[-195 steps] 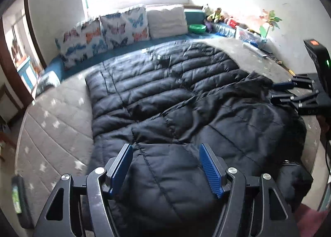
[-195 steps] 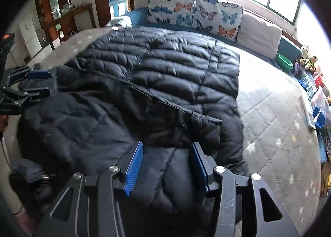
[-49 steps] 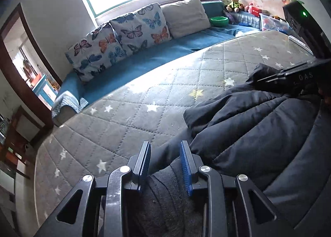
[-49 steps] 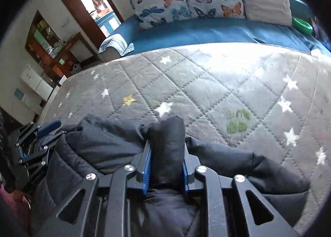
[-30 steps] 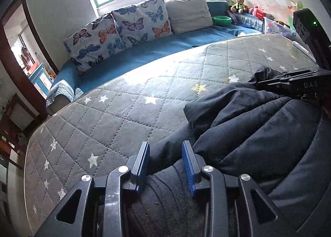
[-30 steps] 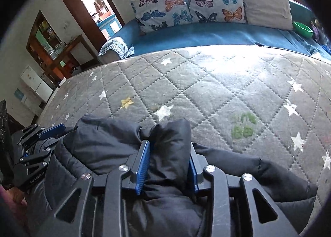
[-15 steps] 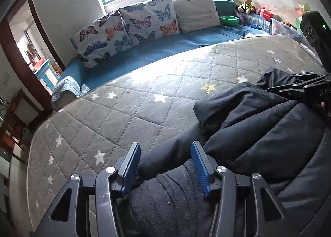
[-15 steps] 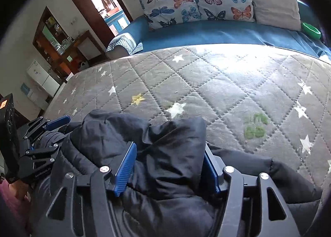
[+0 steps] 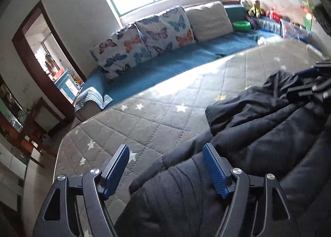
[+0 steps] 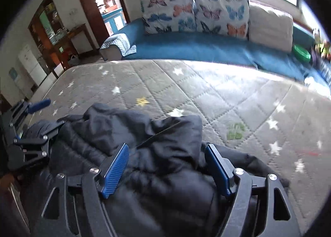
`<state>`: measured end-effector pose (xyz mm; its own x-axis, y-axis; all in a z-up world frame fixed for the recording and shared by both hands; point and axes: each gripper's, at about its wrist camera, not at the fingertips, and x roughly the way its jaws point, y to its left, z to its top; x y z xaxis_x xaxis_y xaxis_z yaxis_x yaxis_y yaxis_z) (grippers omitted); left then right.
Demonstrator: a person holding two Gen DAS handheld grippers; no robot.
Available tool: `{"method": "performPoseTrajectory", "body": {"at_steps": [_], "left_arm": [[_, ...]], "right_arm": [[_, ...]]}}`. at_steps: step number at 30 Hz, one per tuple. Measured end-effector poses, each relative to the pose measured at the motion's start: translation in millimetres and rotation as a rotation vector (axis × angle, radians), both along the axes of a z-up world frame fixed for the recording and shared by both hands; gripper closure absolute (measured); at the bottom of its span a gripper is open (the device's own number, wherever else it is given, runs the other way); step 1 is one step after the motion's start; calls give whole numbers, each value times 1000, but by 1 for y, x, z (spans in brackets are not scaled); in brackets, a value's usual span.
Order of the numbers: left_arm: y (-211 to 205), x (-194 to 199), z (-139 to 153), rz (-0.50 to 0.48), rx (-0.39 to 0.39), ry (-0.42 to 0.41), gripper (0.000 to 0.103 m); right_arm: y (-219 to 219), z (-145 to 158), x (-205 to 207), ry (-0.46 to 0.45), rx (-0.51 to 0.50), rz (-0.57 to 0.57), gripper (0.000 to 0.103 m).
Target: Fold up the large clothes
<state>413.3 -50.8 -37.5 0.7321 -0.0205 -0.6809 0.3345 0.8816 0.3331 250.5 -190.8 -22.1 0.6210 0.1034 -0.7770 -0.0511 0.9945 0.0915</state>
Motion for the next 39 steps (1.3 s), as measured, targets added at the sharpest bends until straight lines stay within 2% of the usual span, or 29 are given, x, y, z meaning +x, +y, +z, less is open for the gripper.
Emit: {"method": "performPoseTrajectory", "body": {"at_steps": [5, 12, 18, 20, 23, 28, 29, 31, 39], "left_arm": [[15, -46, 36, -11, -68, -57, 8], [34, -113, 69, -16, -133, -94, 3], [53, -158, 82, -5, -182, -89, 0], [60, -172, 80, -11, -218, -66, 0], [70, -186, 69, -23, -275, -1, 0], [70, -187, 48, -9, -245, 36, 0], [69, -189, 43, -12, -245, 53, 0], [68, -183, 33, -14, -258, 82, 0], [66, -158, 8, -1, -308, 175, 0]], "right_arm": [[29, 20, -33, -55, -113, 62, 15], [45, 39, -76, -145, -122, 89, 13], [54, 60, -99, -194, -109, 102, 11], [59, 55, -107, -196, -97, 126, 9], [69, 39, -110, -152, -70, 145, 8], [78, 2, -96, -39, -43, 153, 8], [79, -3, -95, -32, -46, 147, 8], [81, -10, -93, -50, -49, 147, 0], [81, -29, -87, -20, -69, 121, 0]]}}
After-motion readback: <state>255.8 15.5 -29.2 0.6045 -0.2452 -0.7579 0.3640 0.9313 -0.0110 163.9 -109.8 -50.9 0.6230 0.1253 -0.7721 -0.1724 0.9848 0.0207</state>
